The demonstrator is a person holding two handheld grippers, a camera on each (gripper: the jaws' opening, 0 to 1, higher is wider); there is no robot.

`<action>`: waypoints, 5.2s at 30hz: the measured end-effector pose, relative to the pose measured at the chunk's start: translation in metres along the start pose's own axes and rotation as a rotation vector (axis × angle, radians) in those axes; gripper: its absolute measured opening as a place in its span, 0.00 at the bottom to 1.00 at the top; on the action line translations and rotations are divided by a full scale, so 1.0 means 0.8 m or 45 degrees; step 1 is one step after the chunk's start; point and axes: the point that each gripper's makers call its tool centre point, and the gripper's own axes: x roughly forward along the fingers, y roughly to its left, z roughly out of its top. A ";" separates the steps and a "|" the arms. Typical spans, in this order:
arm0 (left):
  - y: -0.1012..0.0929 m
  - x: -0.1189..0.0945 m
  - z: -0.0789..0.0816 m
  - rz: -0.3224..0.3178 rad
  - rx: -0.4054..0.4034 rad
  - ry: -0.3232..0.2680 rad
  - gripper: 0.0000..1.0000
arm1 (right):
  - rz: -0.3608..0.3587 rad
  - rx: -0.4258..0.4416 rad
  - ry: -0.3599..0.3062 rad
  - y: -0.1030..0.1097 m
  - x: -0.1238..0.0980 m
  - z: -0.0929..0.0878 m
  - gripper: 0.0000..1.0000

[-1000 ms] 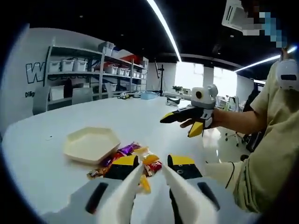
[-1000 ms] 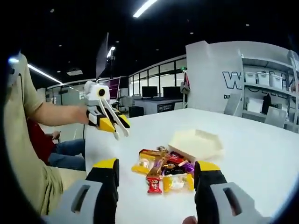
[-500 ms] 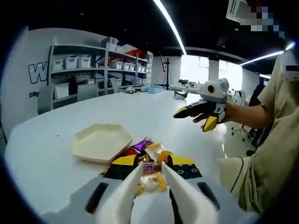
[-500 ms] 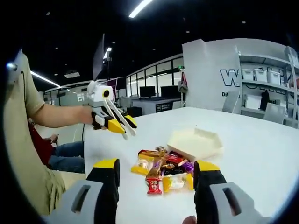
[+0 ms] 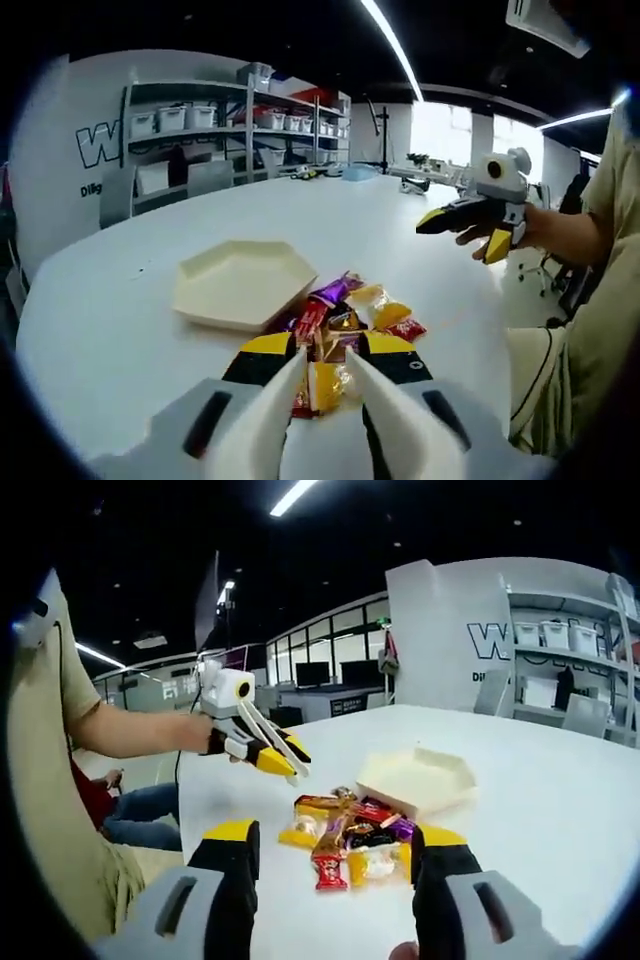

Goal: Place the target food into the container with the food tongs after gripping and lifting it, then release it inside without dropping or visibly crushing the food.

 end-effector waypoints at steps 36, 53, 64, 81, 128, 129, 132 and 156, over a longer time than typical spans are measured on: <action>0.031 0.042 -0.032 0.058 -0.080 0.116 0.24 | -0.061 -0.026 0.028 -0.015 0.016 0.012 0.64; 0.037 0.055 -0.045 0.049 -0.107 0.160 0.24 | -0.065 -0.039 0.023 -0.025 0.011 0.022 0.64; 0.037 0.049 -0.043 0.034 -0.131 0.173 0.22 | -0.062 -0.044 0.023 -0.026 0.008 0.024 0.62; 0.030 0.030 0.013 -0.003 -0.100 0.108 0.22 | -0.058 -0.050 -0.005 -0.019 -0.005 0.040 0.61; 0.110 0.152 0.110 -0.109 0.151 0.187 0.22 | -0.085 -0.040 -0.004 -0.031 -0.015 0.045 0.61; 0.112 0.156 0.108 -0.110 0.151 0.195 0.22 | -0.089 -0.039 0.000 -0.032 -0.017 0.043 0.61; 0.115 0.161 0.105 -0.110 0.171 0.211 0.22 | -0.094 -0.034 0.001 -0.033 -0.018 0.041 0.61; 0.137 0.178 0.116 -0.062 0.191 0.254 0.23 | -0.085 -0.034 0.004 -0.026 -0.016 0.040 0.61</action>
